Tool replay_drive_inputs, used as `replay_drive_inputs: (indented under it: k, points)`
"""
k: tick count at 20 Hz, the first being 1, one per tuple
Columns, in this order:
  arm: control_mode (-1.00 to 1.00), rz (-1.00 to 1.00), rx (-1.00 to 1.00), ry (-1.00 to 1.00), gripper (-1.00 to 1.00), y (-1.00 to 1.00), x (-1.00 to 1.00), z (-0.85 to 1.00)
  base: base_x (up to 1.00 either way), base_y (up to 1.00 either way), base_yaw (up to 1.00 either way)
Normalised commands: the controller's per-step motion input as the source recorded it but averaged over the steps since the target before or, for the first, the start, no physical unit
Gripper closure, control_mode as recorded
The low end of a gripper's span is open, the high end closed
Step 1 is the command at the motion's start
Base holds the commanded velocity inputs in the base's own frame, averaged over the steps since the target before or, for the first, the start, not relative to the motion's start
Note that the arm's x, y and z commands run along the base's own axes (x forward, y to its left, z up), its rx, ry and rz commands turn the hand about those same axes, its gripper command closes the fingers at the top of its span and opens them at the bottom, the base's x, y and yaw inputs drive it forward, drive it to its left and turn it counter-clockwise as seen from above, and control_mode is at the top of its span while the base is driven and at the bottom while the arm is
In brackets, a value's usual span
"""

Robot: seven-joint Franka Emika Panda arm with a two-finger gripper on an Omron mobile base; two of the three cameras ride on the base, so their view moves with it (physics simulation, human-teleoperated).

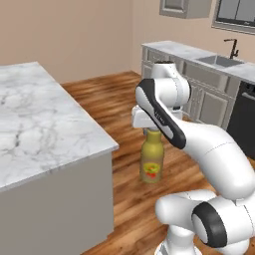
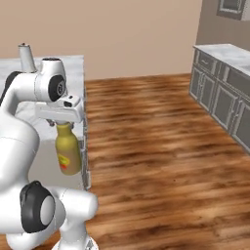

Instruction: There is a wine glass and glass cup on the dining counter. Place the wine bottle next to the wine glass and the juice bottle next to the glass cup.

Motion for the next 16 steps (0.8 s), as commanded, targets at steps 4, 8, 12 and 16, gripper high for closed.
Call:
replay_drive_inputs:
  k: [4, 8, 12, 16]
  points:
    - [1.00, 0.00, 0.00, 0.00, 1.00, 0.00, 0.00, 0.00, 0.42, -0.49, 0.13]
    - [1.00, 0.00, 0.00, 0.00, 1.00, 0.00, 0.00, 0.00, 0.04, -0.02, 0.07]
    - [1.00, 0.00, 0.00, 0.00, 1.00, 0.00, 0.00, 0.00, -0.05, 0.57, 0.04]
    - [1.00, 0.00, 0.00, 0.00, 1.00, 0.00, 0.00, 0.00, 0.01, 0.69, 0.00]
